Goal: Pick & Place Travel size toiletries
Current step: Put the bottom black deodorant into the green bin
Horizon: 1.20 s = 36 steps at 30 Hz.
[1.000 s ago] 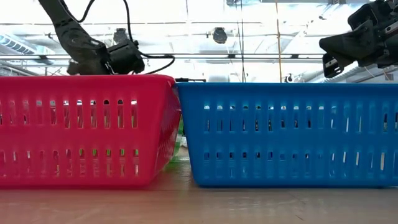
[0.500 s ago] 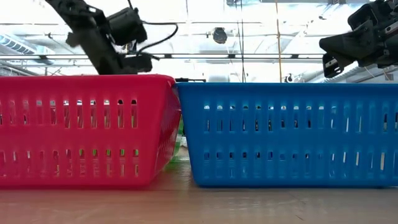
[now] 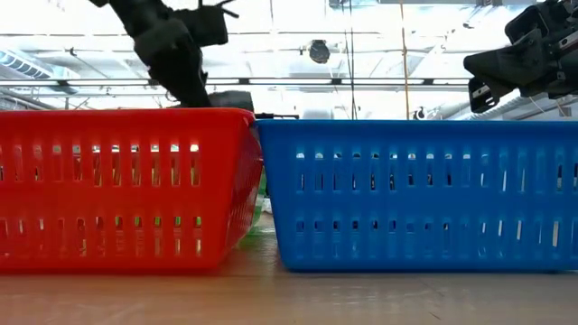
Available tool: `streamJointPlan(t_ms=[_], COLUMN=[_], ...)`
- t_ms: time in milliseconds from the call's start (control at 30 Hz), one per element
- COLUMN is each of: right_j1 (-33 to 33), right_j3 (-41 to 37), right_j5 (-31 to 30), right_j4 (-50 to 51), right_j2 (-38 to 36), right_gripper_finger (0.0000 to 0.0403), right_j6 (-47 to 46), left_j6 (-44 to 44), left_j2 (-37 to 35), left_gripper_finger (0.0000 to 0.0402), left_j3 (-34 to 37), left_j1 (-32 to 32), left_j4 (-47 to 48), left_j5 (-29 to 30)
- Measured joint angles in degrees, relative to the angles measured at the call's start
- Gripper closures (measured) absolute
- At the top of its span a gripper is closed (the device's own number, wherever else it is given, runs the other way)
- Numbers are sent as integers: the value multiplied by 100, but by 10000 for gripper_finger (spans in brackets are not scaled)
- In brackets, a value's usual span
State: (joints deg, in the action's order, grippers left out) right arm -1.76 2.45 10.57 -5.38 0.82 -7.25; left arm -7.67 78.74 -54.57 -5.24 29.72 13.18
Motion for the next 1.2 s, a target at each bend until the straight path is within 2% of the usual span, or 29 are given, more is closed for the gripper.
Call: streamJointPlan(t_ms=[300,500,800,1000,1200], right_j1=[-1,0,0,-2,0], right_j3=[-1,-1,-1,-1,1], right_j5=[0,0,0,0,0], right_j4=[-1,0,-1,0,-33], right_j2=[0,0,0,0,0], right_gripper_finger=[403,403,403,403,403], right_j6=[-1,-1,0,-1,-2], left_j6=[-544,-808,-1271,-1328,-1515], left_j2=[0,0,1,169,424], left_gripper_finger=[212,205,203,202,202], left_j3=[-6,-6,-6,-8,-8], left_j1=[-758,-1115,-1418,-1632,-1742], left_j4=[19,15,-36,-406,-584], left_j5=[66,328,417,459,294])
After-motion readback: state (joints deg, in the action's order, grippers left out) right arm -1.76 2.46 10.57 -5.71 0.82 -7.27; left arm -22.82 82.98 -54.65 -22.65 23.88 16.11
